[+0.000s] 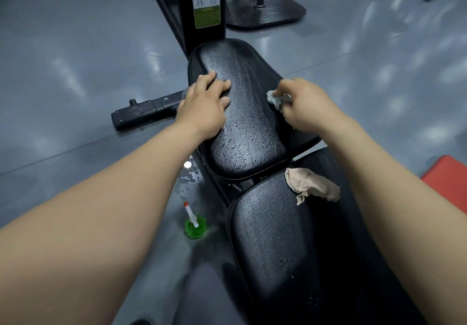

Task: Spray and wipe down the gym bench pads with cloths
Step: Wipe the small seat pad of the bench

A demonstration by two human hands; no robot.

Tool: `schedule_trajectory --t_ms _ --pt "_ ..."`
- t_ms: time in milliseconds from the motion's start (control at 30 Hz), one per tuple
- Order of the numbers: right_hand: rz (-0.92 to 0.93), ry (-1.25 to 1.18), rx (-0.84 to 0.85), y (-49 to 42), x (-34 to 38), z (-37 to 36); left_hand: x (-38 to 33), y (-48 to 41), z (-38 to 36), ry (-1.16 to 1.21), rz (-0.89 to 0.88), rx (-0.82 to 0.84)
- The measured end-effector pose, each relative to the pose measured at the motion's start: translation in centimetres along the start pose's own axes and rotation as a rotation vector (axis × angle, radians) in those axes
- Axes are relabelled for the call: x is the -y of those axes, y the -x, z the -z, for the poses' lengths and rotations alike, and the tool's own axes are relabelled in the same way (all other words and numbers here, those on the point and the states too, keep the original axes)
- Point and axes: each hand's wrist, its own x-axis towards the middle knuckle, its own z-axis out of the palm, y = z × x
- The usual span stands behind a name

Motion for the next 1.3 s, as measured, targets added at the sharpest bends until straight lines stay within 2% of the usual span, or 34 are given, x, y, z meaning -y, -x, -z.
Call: schedule_trajectory --t_ms 100,200,267,367,467,633,733,867,967,1133,1300 --pt "0.183 -0.068 0.098 4.3 1.3 0.5 0.0 0.0 -0.3 0.0 -0.004 -0.006" --pt "0.249 -0.09 0.218 5.5 1.3 0.6 0.1 -0.1 -0.4 -0.004 0.004 -0.019" --pt "0.231 -0.062 0.195 3.3 0.7 0.7 0.1 -0.1 -0.4 -0.004 0.01 -0.021" --pt "0.153 -0.055 0.071 0.4 0.6 0.2 0.1 -0.1 -0.3 -0.003 0.013 -0.008" --pt "0.141 -0.021 -0.004 0.9 1.7 -0.3 0.2 -0.2 -0.2 0.001 -0.001 -0.003" --pt "0.311 -0.102 0.07 6.4 2.5 -0.1 0.1 -0.2 -0.5 0.003 0.007 -0.012" --pt "0.251 -0.013 0.071 5.1 2.8 0.2 0.0 -0.2 -0.6 0.006 0.021 -0.018" --pt "0.142 -0.026 0.005 1.1 3.8 0.2 0.3 -0.3 -0.2 0.022 0.004 -0.008" --pt "0.168 -0.059 -0.02 1.6 4.2 -0.5 0.6 -0.5 0.0 0.026 -0.016 -0.003" --pt "0.339 -0.108 0.037 6.4 4.1 -1.0 0.6 -0.4 -0.4 0.026 -0.008 -0.029" --pt "0.217 -0.069 -0.012 2.3 5.3 -0.9 0.4 -0.5 -0.2 0.03 0.004 -0.024"
